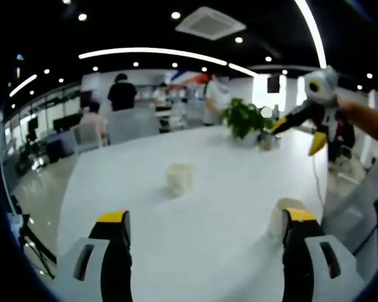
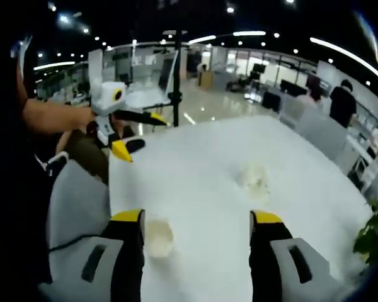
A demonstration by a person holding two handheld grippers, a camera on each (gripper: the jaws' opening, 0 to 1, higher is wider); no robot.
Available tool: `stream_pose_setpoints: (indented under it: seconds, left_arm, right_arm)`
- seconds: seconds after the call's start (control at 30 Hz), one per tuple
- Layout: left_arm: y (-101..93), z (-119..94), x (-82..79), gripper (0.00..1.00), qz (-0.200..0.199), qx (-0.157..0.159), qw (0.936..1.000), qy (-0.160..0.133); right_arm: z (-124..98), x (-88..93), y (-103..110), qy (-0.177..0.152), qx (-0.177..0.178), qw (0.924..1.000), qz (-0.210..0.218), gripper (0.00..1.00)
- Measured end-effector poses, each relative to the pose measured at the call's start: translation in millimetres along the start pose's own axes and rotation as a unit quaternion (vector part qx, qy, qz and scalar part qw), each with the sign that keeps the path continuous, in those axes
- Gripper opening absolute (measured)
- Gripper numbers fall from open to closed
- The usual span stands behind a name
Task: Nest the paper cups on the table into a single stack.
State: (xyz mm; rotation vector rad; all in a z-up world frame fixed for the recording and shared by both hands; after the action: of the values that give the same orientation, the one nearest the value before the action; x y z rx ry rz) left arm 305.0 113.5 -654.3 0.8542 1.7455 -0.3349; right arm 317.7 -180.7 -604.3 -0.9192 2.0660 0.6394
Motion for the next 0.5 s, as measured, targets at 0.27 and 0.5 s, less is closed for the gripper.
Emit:
stream_pose_setpoints:
  seconds: [0.27, 0.5]
  left_arm:
    - [0.5, -2, 4.7, 0.98, -0.005, -0.012, 0.9999, -0.006]
    - [-3.4, -8, 13.7, 0.98, -0.007, -0.020, 0.9998, -0.003]
  right_arm:
    - [-12, 30.9, -33, -0.070, 0.033, 0.9962, 0.038, 0.84]
    - [-16, 59.2, -58, -0.132, 0.077, 0.9863, 0.063, 0.94]
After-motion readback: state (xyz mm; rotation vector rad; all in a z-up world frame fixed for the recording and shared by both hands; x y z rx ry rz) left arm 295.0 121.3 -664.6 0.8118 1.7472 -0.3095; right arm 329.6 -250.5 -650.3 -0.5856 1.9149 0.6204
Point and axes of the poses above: the point that each gripper's makers call its tool centre point, and the gripper's own axes: z roughly forward along the fingers, y roughly to its left, x roughly out of its underside, the point moved 7 cm from there along -z, roughly backward along the fingers, and after that the axes turned 14 degrees about z, right-handed, at the moved point
